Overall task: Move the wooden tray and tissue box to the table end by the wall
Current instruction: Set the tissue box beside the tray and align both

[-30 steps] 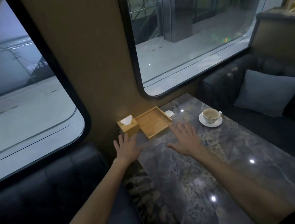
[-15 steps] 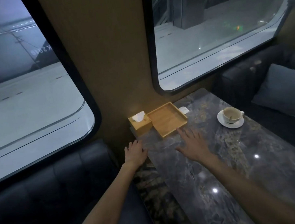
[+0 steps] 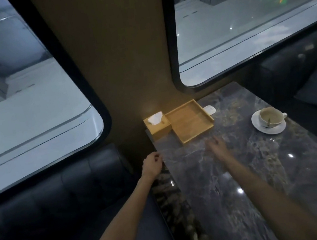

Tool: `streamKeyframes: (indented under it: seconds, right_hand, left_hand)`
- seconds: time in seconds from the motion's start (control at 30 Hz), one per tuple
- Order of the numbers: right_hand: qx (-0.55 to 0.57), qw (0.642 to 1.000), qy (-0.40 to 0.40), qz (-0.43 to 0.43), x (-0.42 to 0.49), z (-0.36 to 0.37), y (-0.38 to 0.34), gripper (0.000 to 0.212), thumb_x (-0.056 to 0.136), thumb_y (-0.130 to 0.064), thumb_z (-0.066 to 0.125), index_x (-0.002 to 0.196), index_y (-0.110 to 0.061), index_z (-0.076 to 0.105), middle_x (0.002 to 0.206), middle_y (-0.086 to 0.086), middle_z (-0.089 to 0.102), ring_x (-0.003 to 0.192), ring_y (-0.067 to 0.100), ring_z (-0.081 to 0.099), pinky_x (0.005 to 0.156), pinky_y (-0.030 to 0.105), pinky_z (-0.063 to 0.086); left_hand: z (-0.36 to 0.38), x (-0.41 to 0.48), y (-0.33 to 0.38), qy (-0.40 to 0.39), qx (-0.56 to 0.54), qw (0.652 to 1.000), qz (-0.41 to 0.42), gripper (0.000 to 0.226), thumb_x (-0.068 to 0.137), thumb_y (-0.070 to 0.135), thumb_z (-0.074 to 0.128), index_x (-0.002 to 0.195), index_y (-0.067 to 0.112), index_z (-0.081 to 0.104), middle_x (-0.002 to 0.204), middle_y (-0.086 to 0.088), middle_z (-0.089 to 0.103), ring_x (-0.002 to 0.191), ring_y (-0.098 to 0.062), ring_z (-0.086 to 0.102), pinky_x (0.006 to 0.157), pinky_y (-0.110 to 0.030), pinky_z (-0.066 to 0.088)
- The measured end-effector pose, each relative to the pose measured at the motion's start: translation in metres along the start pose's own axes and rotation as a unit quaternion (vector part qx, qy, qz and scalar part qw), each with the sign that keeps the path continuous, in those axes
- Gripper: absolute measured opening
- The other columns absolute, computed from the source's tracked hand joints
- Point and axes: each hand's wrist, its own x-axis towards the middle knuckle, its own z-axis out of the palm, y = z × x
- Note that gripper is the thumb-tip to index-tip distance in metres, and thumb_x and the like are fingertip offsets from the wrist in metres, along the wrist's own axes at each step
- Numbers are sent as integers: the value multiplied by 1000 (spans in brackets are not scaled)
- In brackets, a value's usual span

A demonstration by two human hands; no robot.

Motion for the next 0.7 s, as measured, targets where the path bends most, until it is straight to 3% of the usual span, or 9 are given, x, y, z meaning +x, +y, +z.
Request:
streamKeyframes:
  seconds: [0.03, 0.1, 0.13, 0.2, 0.33, 0.4, 0.47, 0.57, 0.7]
  right_hand:
    - [49, 999, -7, 22, 15, 5, 0, 59, 68, -62, 69, 110, -24, 53, 94, 6, 58, 72, 14, 61, 67, 37, 55]
    - [122, 991, 9, 51, 27, 15, -18, 37, 77, -52, 67, 96, -24, 52, 72, 4, 54, 50, 10, 53, 46, 25, 46]
    - [130, 989, 22, 63, 41, 21, -25, 23, 85, -42, 62, 92, -23, 52, 71, 3, 55, 52, 10, 52, 47, 24, 45]
    - [149, 985, 66, 61, 59, 31, -49, 13, 89, -37, 57, 90, -24, 56, 90, 8, 60, 66, 11, 56, 62, 28, 48]
    - [204, 961, 162, 91, 141, 35, -44, 57, 85, -44, 59, 124, -5, 49, 119, 13, 57, 106, 32, 59, 89, 46, 51]
    - [247, 940, 173, 159, 205, 26, 2, 80, 64, -61, 63, 127, -15, 49, 125, 15, 59, 108, 40, 60, 80, 52, 55]
    - [299, 914, 149, 232, 236, 24, 26, 83, 56, -72, 56, 124, -24, 52, 121, 9, 59, 103, 39, 59, 76, 62, 52]
    - [329, 889, 112, 299, 190, 36, -54, 60, 79, -64, 41, 119, -21, 53, 110, 7, 57, 99, 34, 53, 85, 62, 44]
    - [374, 864, 131, 311, 194, 40, -64, 62, 86, -57, 37, 131, -17, 49, 122, 8, 52, 126, 39, 43, 95, 65, 38]
  left_hand:
    - [0, 15, 3, 2, -7, 1000, -14, 32, 97, 23, 49, 126, 10, 56, 119, -10, 65, 103, -20, 61, 84, -29, 49]
    - [-3, 50, 5, 16, -29, 998, -45, 28, 97, 23, 49, 121, 11, 59, 115, -9, 65, 94, -16, 60, 79, -29, 50]
    - [-6, 72, 6, 26, -41, 997, -58, 27, 97, 23, 49, 117, 11, 61, 112, -9, 66, 90, -16, 60, 79, -31, 52]
    - [-11, 117, 7, 33, -57, 994, -87, 28, 96, 23, 50, 117, 8, 61, 111, -11, 67, 90, -19, 63, 85, -37, 55]
    - [-14, 195, 16, 31, -99, 984, -147, 46, 96, 25, 51, 137, 6, 43, 134, -14, 55, 122, -31, 54, 100, -41, 45]
    - [-8, 225, 14, 28, -135, 978, -158, 55, 95, 29, 53, 142, 6, 36, 134, -12, 52, 123, -33, 51, 98, -40, 44]
    - [0, 247, 8, 14, -183, 969, -166, 55, 89, 27, 60, 137, 10, 40, 124, -7, 56, 112, -29, 57, 93, -39, 49]
    - [12, 274, -12, -7, -211, 964, -164, 43, 82, 20, 62, 123, 22, 52, 120, -9, 64, 105, -26, 64, 93, -51, 55]
    - [22, 279, -8, 21, -206, 965, -161, 47, 82, 11, 62, 126, 24, 52, 116, 0, 66, 105, -21, 63, 94, -49, 54]
